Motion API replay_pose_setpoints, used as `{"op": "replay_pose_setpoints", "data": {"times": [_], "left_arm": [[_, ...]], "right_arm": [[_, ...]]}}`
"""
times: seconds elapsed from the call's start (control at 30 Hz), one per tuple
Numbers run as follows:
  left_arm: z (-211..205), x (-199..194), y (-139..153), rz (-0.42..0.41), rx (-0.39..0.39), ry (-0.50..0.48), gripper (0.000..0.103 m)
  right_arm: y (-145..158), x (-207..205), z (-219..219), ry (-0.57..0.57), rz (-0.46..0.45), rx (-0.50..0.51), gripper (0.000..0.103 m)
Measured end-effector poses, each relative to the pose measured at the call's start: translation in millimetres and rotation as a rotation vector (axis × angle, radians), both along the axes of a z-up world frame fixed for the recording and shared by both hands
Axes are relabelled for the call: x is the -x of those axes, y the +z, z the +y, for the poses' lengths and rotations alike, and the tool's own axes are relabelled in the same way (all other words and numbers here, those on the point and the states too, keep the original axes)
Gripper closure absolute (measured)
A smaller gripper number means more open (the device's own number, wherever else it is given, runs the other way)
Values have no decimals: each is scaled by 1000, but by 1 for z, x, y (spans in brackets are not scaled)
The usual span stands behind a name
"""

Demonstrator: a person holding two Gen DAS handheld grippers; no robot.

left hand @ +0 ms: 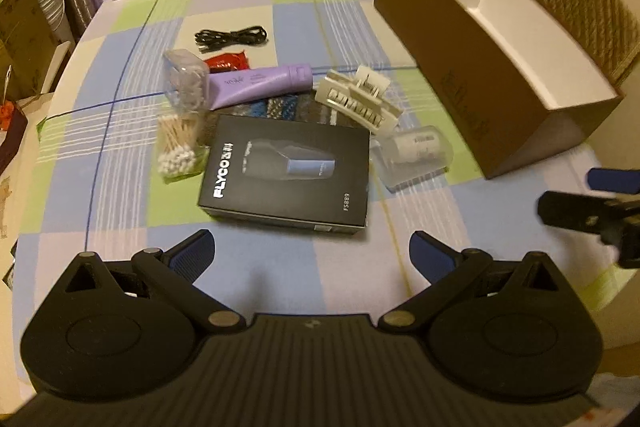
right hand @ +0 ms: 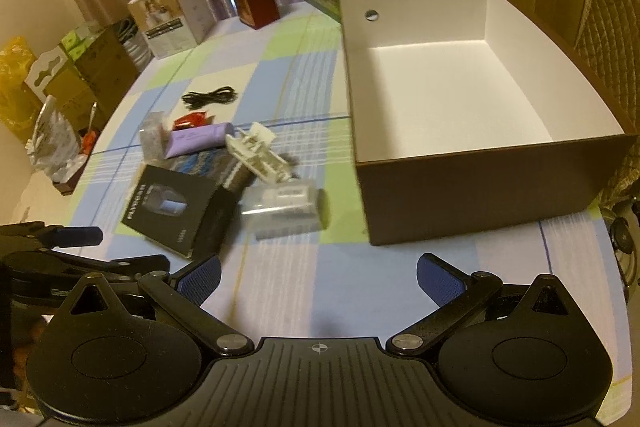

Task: Organize objects
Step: 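Grasp the black FLYCO box with left tool while right tool reaches the clear cup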

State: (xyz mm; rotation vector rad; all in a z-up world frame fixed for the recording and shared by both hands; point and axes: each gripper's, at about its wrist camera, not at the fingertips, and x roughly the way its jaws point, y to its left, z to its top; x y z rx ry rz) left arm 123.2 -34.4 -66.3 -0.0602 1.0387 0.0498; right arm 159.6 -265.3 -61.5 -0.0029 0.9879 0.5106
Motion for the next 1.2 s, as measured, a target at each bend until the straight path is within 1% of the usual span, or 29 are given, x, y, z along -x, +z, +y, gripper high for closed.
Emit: {"op": "replay_pose_setpoints", "data": {"times": [0.2,0.33,0.4,0.43,0.57,0.63,0.67,0.73,0.8,0.83,0.87,0.97,1.03,1.07,1.2], "left_arm": [[-12,-23,-24,-20,-65,-3,1],[-13,-36,-38,-26,-117,17,1],[-11,-39,-43,-17,-147,33,0],[-9,-39,-45,-13,-147,37,1],[12,-25,-48,6,-131,114,0],[30,-14,-51,30,-125,179,0],[38,-9,-51,39,-127,194,0],[55,2,-53,64,-149,247,1],[67,10,-53,84,-175,280,2],[72,13,-51,88,-166,289,2],[74,14,-48,87,-138,291,2],[78,11,-31,46,26,293,1],[76,1,-24,19,90,309,1],[75,-6,-23,11,99,317,1],[75,-39,-30,28,57,364,1]], "right_arm": [[-9,-17,-17,-35,28,23,2],[-13,-24,-25,-42,43,33,2],[-14,-28,-28,-43,51,37,2],[-15,-29,-29,-43,53,39,2],[-19,-35,-34,-45,60,45,2],[-21,-37,-38,-49,64,51,2],[-22,-39,-40,-52,65,52,2],[-23,-41,-43,-57,69,54,2],[-23,-42,-45,-62,70,55,2],[-23,-42,-46,-63,71,55,2],[-23,-43,-47,-64,71,55,2],[-23,-43,-49,-64,73,53,2],[-22,-43,-52,-64,75,51,2],[-22,-43,-53,-63,75,50,2],[-20,-43,-62,-64,66,45,2]]}}
